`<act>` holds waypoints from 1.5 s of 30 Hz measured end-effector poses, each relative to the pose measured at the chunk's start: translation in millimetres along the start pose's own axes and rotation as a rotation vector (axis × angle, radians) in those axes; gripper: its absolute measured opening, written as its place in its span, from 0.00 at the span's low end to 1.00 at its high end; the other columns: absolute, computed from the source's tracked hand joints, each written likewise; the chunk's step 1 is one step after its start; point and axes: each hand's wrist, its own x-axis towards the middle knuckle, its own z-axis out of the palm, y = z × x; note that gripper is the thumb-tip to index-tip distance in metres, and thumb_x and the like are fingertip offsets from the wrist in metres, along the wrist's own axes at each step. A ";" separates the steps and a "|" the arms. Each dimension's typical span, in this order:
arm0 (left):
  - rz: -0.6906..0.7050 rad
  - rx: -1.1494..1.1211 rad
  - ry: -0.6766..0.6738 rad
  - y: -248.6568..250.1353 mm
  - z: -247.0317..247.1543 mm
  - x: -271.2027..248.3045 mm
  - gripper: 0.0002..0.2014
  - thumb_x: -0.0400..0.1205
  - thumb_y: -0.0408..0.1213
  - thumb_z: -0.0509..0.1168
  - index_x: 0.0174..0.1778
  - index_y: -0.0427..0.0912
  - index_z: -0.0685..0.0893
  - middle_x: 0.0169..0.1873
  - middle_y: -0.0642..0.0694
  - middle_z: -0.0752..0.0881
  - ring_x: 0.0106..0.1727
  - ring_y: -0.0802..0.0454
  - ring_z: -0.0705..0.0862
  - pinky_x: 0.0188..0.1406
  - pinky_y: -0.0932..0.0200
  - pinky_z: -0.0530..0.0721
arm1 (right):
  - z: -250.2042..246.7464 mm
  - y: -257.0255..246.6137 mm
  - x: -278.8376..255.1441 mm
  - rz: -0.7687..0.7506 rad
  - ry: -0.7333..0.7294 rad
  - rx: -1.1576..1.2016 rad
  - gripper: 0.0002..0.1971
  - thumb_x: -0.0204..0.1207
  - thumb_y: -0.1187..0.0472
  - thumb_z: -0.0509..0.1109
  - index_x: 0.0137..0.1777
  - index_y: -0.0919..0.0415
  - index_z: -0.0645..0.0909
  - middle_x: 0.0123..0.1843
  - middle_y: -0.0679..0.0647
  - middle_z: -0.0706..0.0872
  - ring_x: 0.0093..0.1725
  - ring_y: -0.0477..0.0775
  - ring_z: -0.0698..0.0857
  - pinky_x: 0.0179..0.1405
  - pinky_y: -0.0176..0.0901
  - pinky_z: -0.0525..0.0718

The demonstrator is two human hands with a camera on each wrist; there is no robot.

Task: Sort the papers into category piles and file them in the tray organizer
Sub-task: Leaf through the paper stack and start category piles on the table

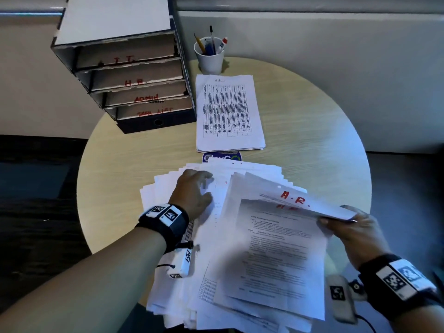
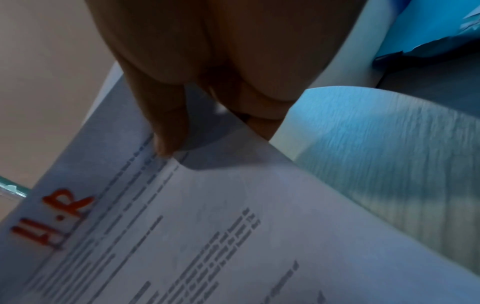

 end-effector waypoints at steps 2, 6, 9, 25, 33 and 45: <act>0.129 -0.015 -0.027 14.4 -0.3 -0.6 0.30 0.75 0.32 0.71 0.75 0.50 0.76 0.67 0.51 0.72 0.69 0.56 0.70 0.71 0.65 0.65 | 3.6 -5.2 -2.8 -0.009 -0.049 -0.011 0.07 0.64 0.83 0.74 0.39 0.75 0.83 0.28 0.51 0.88 0.29 0.47 0.83 0.29 0.28 0.81; 0.077 -0.309 -0.229 29.1 4.1 6.1 0.16 0.80 0.31 0.68 0.63 0.50 0.84 0.52 0.49 0.84 0.51 0.54 0.80 0.56 0.60 0.75 | 8.2 -4.7 -2.4 0.013 -0.057 0.011 0.08 0.65 0.84 0.73 0.41 0.74 0.84 0.30 0.51 0.89 0.29 0.45 0.85 0.30 0.28 0.83; -0.060 -0.516 -0.137 29.8 5.7 8.1 0.04 0.79 0.26 0.70 0.40 0.37 0.85 0.28 0.43 0.83 0.31 0.49 0.77 0.41 0.55 0.79 | 9.9 3.2 3.1 0.043 0.057 0.038 0.10 0.66 0.82 0.74 0.40 0.67 0.84 0.31 0.48 0.91 0.32 0.46 0.87 0.32 0.29 0.85; -0.202 -0.759 -0.071 3.5 6.6 -6.5 0.08 0.81 0.24 0.69 0.37 0.37 0.85 0.24 0.45 0.80 0.26 0.53 0.77 0.36 0.57 0.82 | 27.5 5.8 4.7 0.087 0.039 -0.064 0.13 0.69 0.77 0.76 0.48 0.60 0.89 0.40 0.52 0.93 0.36 0.44 0.89 0.37 0.30 0.87; -0.362 -0.770 0.077 -5.9 11.4 -5.3 0.09 0.85 0.37 0.66 0.38 0.45 0.78 0.28 0.45 0.74 0.29 0.51 0.72 0.35 0.55 0.74 | 23.2 -3.5 -0.3 0.011 0.027 -0.207 0.08 0.66 0.74 0.79 0.35 0.61 0.87 0.30 0.51 0.89 0.30 0.47 0.85 0.30 0.33 0.81; -0.311 -0.959 0.028 -7.0 11.7 -22.2 0.14 0.70 0.20 0.74 0.46 0.40 0.88 0.43 0.38 0.92 0.45 0.40 0.88 0.54 0.40 0.86 | 10.0 5.6 -23.8 0.102 -0.247 -0.047 0.12 0.62 0.84 0.75 0.38 0.68 0.85 0.36 0.62 0.89 0.35 0.55 0.85 0.34 0.38 0.83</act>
